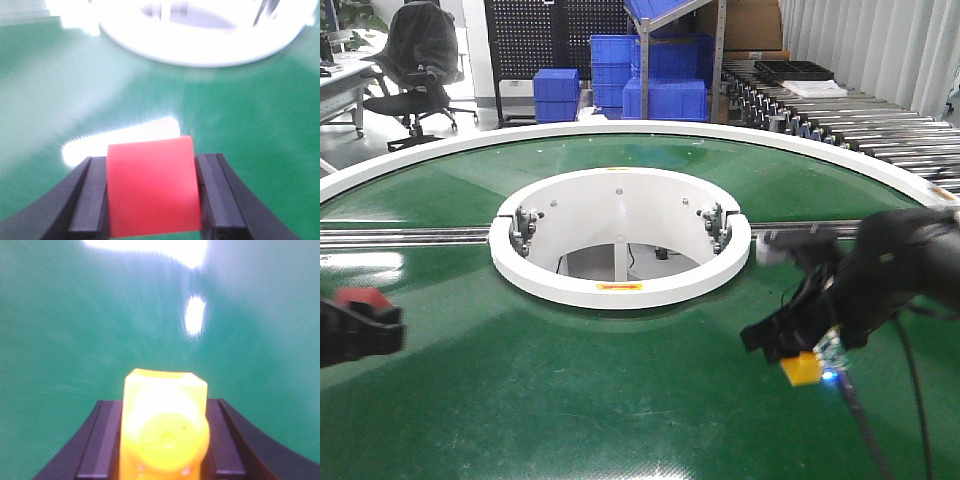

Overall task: Pick red and yellow blocks into blue bin
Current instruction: 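Lift both held blocks up off the table, then drive the base to the blue bin holding both blocks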

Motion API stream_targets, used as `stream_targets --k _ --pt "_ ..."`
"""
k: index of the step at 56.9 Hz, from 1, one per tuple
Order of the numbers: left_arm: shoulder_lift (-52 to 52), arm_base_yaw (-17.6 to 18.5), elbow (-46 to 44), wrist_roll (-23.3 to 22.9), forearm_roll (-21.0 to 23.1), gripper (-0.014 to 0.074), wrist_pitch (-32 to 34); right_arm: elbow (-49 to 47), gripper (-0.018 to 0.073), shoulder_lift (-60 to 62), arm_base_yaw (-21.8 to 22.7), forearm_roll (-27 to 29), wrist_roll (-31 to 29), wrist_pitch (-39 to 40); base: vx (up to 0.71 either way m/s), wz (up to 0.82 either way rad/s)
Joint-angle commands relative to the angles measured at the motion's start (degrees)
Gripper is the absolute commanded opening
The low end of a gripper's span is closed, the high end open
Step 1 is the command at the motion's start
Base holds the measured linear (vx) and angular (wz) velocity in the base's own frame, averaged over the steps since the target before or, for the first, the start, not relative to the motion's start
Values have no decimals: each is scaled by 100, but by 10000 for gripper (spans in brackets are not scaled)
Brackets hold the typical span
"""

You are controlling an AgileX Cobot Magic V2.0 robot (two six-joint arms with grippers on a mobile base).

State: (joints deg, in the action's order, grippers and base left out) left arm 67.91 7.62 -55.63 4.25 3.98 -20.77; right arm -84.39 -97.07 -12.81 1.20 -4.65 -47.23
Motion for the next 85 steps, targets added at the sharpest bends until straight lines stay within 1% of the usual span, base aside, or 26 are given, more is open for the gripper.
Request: stream_targets --k 1,9,15,22,29,33,41,85 --pt "-619 21 -60 30 -72 -6 11 421 -10 1062 -197 0 -124 823 0 0" --pt "-1337 21 360 -5 -43 -6 -30 1846 -10 2337 -498 -56 -124 2062 0 0" --pt "-1888 21 755 -42 52 -4 -37 2826 -10 3266 -542 -36 67 2779 0 0" --pt "-2567 21 1140 -42 130 -3 -35 3819 -10 4316 -542 -41 335 3334 0 0" --pt "-2944 21 1250 -42 130 -1 -64 4563 -10 5234 -542 -41 340 3743 0 0" --pt "-3096 21 1242 -42 130 -1 -25 4806 -10 5610 -536 -54 340 3935 0 0" --pt "-3251 21 1242 -42 130 -1 -52 4909 -10 5902 -529 -54 349 3946 0 0" --pt "-3245 21 1242 -37 130 -1 -76 4909 -10 5888 -529 -54 336 3878 0 0"
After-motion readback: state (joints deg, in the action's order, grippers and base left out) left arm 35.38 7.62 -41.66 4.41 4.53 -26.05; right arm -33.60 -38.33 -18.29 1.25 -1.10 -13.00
